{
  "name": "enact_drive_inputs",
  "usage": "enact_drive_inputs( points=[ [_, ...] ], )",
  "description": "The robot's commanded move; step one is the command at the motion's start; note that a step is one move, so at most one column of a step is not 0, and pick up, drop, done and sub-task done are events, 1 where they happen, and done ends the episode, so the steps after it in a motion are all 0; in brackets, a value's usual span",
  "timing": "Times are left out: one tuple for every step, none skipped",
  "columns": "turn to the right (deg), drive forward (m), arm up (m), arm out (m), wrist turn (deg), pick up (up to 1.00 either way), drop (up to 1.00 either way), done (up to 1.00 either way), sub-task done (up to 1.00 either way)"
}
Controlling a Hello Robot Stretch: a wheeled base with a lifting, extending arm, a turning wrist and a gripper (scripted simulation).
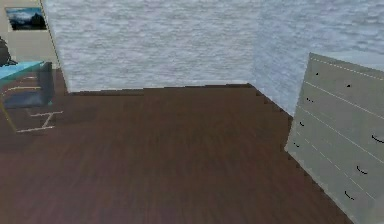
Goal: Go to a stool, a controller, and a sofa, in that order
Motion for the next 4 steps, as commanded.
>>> enact_drive_inputs(
  points=[
    [-6.0,0.00,0.00,0.00,0.0,0.00,0.00,0.00,0.00],
    [0.0,0.30,0.00,0.00,0.0,0.00,0.00,0.00,0.00],
    [-45.0,0.00,0.00,0.00,0.0,0.00,0.00,0.00,0.00],
    [-24.0,0.00,0.00,0.00,0.0,0.00,0.00,0.00,0.00]
  ],
)
